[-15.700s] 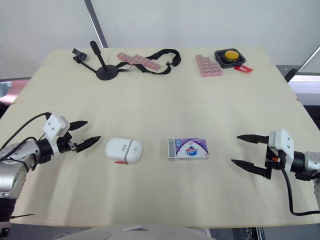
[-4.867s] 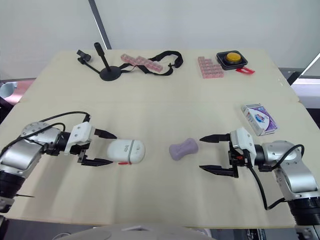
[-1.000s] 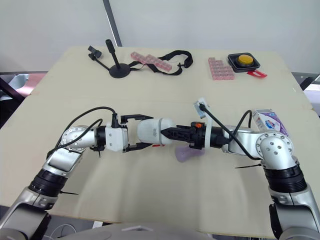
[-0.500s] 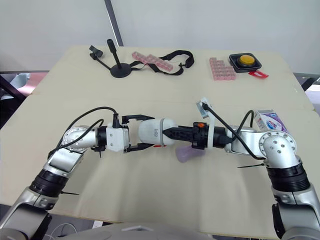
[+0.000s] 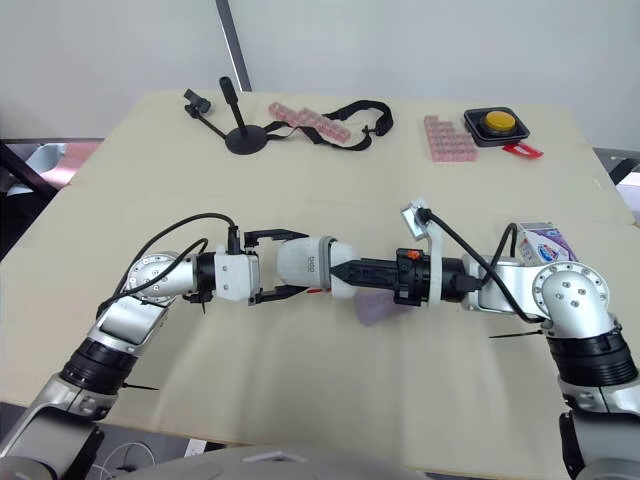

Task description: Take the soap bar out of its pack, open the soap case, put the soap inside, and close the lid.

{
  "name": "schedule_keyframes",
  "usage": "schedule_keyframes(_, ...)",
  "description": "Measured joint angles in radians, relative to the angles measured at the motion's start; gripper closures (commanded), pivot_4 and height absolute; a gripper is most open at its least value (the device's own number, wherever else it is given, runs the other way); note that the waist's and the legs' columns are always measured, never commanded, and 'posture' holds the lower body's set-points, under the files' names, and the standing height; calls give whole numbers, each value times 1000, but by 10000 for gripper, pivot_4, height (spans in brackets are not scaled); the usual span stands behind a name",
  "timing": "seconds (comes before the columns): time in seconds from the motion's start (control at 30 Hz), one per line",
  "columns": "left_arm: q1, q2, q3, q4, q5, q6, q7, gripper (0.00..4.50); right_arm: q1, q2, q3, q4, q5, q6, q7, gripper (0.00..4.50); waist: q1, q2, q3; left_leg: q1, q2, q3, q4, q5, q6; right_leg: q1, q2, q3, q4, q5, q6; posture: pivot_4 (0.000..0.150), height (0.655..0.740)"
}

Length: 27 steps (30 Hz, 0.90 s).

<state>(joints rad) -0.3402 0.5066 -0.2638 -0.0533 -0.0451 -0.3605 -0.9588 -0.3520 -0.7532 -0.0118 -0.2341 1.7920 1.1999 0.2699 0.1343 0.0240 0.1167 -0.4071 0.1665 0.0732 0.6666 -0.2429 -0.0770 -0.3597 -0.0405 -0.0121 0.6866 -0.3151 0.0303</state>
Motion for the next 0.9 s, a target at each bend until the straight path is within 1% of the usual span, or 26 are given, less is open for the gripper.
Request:
schedule_keyframes(0.1, -1, 0, 0, 0, 0, 3, 0, 10337, 30, -64, -34, 16, -12, 4, 16, 24918, 3, 0, 0, -1, 0, 0, 1, 0, 0, 0, 0, 0, 0, 0, 0, 1500, 7343)
schedule_keyframes(0.17, -1, 3, 0, 0, 0, 6, 0, 10337, 55, -137, -75, 60, -65, 11, 39, 24918, 6, 0, 0, -2, 0, 0, 1, 0, 0, 0, 0, 0, 0, 0, 0, 1500, 7343)
schedule_keyframes(0.27, -1, 4, 0, 0, -1, 11, 0, 10337, 62, -246, -138, 135, -200, 10, 109, 24918, 3, 0, 0, -3, 0, 0, 2, 0, 0, 1, 1, 1, -1, 0, 1, 1500, 7343)
schedule_keyframes(0.33, -1, 4, 0, 0, -1, 13, 0, 10337, 63, -276, -149, 153, -246, 7, 129, 24918, 3, 0, 0, -3, 0, 0, 1, 0, 0, 1, 2, 1, -1, 0, 2, 1500, 7343)
schedule_keyframes(0.37, -1, 4, 0, 0, -1, 15, -1, 10337, 60, -312, -159, 175, -322, -2, 171, 24918, 1, 0, 0, -4, 0, 0, 1, 0, 0, 2, 5, 1, -1, 0, 2, 1500, 7343)
schedule_keyframes(0.4, -1, 5, 0, 0, -1, 15, 0, 10337, 59, -317, -163, 179, -344, -3, 183, 24918, 0, 0, 0, -4, 1, 0, 1, 0, -1, 4, 6, 2, -2, 0, 2, 1500, 7343)
schedule_keyframes(0.43, -1, 4, 0, 0, -1, 15, -1, 10337, 57, -333, -150, 174, -403, -21, 227, 24918, -1, 0, 0, -4, 2, 0, 1, -1, -2, 4, 6, 2, -2, -1, 2, 1500, 7343)
schedule_keyframes(0.47, -4, 3, -1, 1, -1, 16, -1, 10337, 63, -408, -96, 163, -511, -57, 278, 24918, 1, 2, 0, -4, 1, 0, 2, -1, -2, 4, 6, 2, -2, -1, 4, 1500, 7343)
schedule_keyframes(0.53, -5, 4, 0, 4, -1, 16, -1, 10337, 69, -524, -27, 171, -701, -118, 337, 24918, 6, 2, 0, -2, 1, 0, 2, -1, -2, 5, 6, 1, -2, -2, 6, 1500, 7343)
schedule_keyframes(0.57, -5, 4, 0, 9, -1, 16, -1, 10337, 61, -560, -1, 178, -791, -152, 367, 24918, 6, 2, 0, -3, 1, 0, 2, -1, -2, 5, 6, 1, -2, -2, 6, 1500, 7343)
schedule_keyframes(0.63, -5, -1, -1, 15, 0, 17, 0, 10337, 38, -560, 32, 186, -891, -199, 418, 24918, 1, -1, -1, -4, 1, 0, 2, -1, -2, 5, 6, 3, -2, -2, 6, 1500, 7343)
schedule_keyframes(0.8, -6, -4, -2, 17, 0, 17, 0, 10337, 10, -505, 125, 253, -1077, -264, 501, 24918, 0, 0, -1, -3, 1, 0, 3, -1, -2, 4, 7, 3, -1, -2, 6, 1500, 7343)
schedule_keyframes(0.9, -5, -5, -3, 17, 0, 17, 1, 10337, -33, -463, 130, 271, -1128, -269, 527, 24918, -2, 0, -1, -3, 1, 0, 3, -1, -2, 4, 7, 4, -1, -2, 6, 1500, 7343)
